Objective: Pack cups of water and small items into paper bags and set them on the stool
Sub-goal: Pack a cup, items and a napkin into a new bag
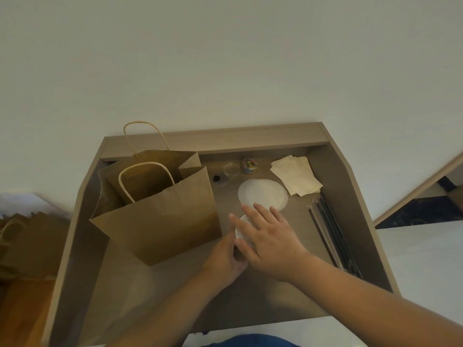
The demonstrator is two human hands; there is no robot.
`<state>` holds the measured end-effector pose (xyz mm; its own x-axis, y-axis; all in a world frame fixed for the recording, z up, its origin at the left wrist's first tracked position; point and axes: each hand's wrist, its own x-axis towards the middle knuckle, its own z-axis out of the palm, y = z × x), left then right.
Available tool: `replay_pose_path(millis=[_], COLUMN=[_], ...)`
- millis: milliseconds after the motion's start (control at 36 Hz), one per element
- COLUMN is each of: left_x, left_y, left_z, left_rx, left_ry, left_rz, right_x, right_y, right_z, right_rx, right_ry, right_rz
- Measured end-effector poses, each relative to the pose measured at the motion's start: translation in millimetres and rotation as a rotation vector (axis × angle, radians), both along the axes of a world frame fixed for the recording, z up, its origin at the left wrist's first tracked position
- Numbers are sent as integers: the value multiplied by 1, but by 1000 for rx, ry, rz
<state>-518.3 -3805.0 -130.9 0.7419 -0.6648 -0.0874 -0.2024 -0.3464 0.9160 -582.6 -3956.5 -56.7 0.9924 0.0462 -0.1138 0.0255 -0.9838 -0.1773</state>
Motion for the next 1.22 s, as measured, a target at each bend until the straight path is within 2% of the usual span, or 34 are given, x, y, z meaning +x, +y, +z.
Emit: replay_pose_path(millis=[56, 111, 167, 278, 389, 444, 500, 583, 722, 833, 889, 972, 1111, 1222], left_x=[1, 1, 3, -1, 0, -5, -6, -4, 3, 14, 20, 22, 14, 6], left_y=[2, 2, 1, -3, 1, 2, 6, 9, 16, 33, 37, 40, 39, 34], left_z=[0, -2, -3, 7, 11, 15, 17, 17, 37, 57, 60, 65, 60, 55], left_rx=[27, 76, 178, 109, 199, 161, 174, 242, 344, 603, 593, 594, 512, 418], left_ry=[-57, 55, 31, 67, -178, -290, -282, -79, -112, -64, -91, -104, -46, 39], left_rz=[-6, 5, 30, 29, -31, -78, -92, -33, -89, -53, -40, -69, -70, -67], right_x=[1, 3, 5, 8, 10, 9, 7, 6, 8, 14, 15, 13, 7, 8], right_y=[1, 1, 0, 2, 11, 15, 16, 12, 2, 0, 1, 3, 11, 9], right_z=[1, 1, 1, 2, 4, 3, 4, 8, 14, 13, 10, 4, -5, -4], right_rx=[11, 23, 45, 86, 64, 35, 33, 102, 130, 157, 186, 122, 66, 101], right_ry=[12, 4, 4, 10, -16, -41, -56, 7, 29, 82, 96, 37, -67, -58], right_rz=[-4, -16, -32, -64, -105, -110, -116, -123, -161, -218, -232, -224, -260, -261])
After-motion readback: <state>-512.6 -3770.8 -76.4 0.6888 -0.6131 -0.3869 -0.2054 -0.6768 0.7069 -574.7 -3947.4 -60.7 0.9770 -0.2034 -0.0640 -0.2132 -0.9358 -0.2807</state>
